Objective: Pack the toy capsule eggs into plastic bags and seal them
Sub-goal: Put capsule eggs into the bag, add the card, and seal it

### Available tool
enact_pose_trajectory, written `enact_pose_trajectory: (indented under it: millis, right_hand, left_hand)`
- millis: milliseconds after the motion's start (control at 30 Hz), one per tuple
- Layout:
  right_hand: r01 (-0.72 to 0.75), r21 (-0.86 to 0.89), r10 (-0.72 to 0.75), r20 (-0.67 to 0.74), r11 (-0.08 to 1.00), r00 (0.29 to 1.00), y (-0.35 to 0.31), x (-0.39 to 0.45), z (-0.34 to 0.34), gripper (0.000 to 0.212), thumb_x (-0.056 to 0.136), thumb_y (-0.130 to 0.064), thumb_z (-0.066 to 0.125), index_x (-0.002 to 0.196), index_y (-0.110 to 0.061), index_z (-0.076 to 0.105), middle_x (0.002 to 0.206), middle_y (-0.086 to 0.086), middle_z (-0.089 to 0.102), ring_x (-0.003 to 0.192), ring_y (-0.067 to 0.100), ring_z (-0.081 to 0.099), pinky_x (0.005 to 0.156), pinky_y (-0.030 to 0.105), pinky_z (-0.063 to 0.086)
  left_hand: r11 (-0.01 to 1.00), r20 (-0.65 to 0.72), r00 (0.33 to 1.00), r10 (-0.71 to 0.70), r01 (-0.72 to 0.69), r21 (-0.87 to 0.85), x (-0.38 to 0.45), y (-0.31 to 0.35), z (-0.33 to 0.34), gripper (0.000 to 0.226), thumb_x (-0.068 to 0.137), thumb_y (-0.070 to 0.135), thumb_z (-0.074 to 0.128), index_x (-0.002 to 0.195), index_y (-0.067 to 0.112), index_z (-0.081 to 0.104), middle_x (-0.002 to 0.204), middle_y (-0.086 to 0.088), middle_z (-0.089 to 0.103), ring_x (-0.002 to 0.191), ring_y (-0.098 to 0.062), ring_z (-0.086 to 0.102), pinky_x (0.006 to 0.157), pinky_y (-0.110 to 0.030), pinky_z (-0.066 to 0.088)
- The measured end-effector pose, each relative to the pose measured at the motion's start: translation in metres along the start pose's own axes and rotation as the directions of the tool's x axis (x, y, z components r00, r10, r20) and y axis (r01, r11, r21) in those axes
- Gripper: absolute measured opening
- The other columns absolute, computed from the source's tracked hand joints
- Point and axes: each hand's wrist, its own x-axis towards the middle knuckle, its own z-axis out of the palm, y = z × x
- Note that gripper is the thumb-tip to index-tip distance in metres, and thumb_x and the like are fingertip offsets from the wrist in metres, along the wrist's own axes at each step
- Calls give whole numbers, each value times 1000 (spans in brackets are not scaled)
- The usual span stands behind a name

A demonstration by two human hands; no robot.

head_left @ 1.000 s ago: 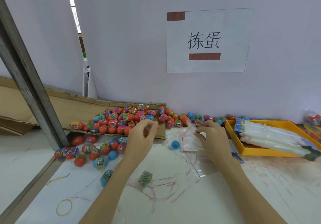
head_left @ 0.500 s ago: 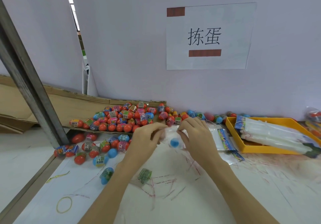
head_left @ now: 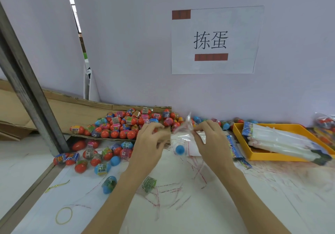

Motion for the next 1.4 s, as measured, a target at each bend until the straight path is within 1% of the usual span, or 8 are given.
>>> enact_pose_trajectory:
  millis: [133, 233, 433, 733, 1000, 1167, 1267, 1400]
  right_hand:
    - [44, 11, -44, 19, 999, 999, -7, -4, 7, 5, 95, -15, 72, 95, -10, 70, 96, 3, 66, 90, 22, 58, 81, 36, 51]
    - [63, 18, -63, 30, 998, 998, -12, -6, 11, 6, 96, -16, 73, 95, -11, 69, 96, 3, 66, 89, 23, 59, 80, 34, 51]
    - [88, 51, -91, 65, 995, 994, -17, -9, 17, 8, 97, -17, 70, 91, -13, 66, 93, -2, 62, 86, 14, 53, 76, 21, 45]
    - [-66, 165, 62, 28, 984, 998, -17, -10, 17, 9, 102, -19, 61, 93, -21, 58, 90, -10, 57, 83, 6, 53, 70, 10, 40]
    - [-189, 272, 210, -51, 944, 976, -11, -6, 16, 3, 102, -19, 65, 101, -22, 66, 92, -9, 63, 84, 6, 59, 71, 17, 47]
    - [-114, 212, 136, -92, 971, 986, -16, -6, 14, 1, 98, -15, 69, 99, -15, 69, 93, -6, 62, 82, 10, 57, 72, 23, 50]
    - [-75, 191, 96, -102, 979, 990, -19, -7, 13, 3, 97, -15, 71, 96, -13, 69, 92, -3, 62, 81, 13, 57, 71, 26, 51]
    - [-17, 172, 32, -82, 985, 996, -24, -8, 13, 8, 97, -18, 72, 93, -13, 68, 92, -4, 59, 78, 13, 57, 68, 21, 48]
  left_hand:
    - [891, 56, 967, -249, 252, -378, 2, 8, -4, 31, 102, 0, 59, 128, 13, 72, 115, 4, 73, 107, -9, 67, 98, -32, 57]
    - [719, 197, 919, -340, 389, -576, 4, 15, -6, 34, 109, 36, 50, 118, 16, 76, 103, 1, 76, 96, -10, 69, 92, -29, 54]
    - [734, 183, 936, -301, 350, -581, 1, 13, 1, 9, 98, 26, 73, 97, 18, 78, 84, 5, 76, 82, -10, 71, 78, -24, 57]
    - [694, 70, 902, -426, 375, -615, 4, 8, -3, 54, 87, 50, 77, 65, 8, 51, 58, -9, 48, 58, -20, 45, 63, -37, 46]
    - [971, -4, 987, -162, 159, -176, -3, -4, 6, 10, 100, 19, 70, 109, 19, 69, 101, 6, 63, 92, -9, 58, 84, -32, 55]
    - [968, 11, 1000, 24, -26, 251, -4, 2, 2, 79, 91, 29, 81, 159, 14, 43, 151, -10, 48, 141, -30, 41, 117, -47, 40]
    - [977, 84, 996, 20, -2, -215, -2, 12, -4, 57, 94, 37, 73, 147, 23, 57, 148, 8, 49, 140, -12, 42, 118, -39, 39]
    - [664, 340, 935, -104, 320, -676, -1, 33, -2, 50, 96, 45, 73, 140, 26, 60, 131, 15, 68, 120, -6, 66, 100, -23, 54]
